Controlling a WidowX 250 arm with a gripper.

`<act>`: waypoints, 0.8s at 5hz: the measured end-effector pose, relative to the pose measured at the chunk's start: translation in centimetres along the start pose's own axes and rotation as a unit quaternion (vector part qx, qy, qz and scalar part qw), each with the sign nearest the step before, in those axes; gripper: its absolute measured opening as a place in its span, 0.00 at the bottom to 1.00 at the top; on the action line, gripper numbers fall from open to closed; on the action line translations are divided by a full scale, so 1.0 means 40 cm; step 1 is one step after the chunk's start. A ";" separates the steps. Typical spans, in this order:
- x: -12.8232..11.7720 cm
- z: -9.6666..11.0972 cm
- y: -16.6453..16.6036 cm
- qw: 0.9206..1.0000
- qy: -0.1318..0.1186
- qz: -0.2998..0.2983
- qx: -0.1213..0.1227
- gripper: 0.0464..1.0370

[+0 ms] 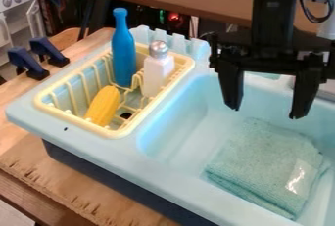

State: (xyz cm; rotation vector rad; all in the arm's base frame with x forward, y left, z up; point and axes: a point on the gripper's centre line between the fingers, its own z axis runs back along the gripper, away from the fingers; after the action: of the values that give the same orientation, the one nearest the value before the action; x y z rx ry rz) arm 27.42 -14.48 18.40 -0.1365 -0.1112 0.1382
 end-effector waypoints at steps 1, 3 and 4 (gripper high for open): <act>-0.002 -0.024 0.003 1.000 0.012 0.001 0.008 0.96; 0.047 -0.081 -0.001 0.999 -0.018 -0.048 0.009 0.96; 0.066 -0.127 -0.006 0.996 -0.022 -0.080 0.019 0.96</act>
State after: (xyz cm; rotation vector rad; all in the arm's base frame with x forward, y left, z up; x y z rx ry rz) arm 30.67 -14.98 13.72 -0.0851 -0.1634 -0.0173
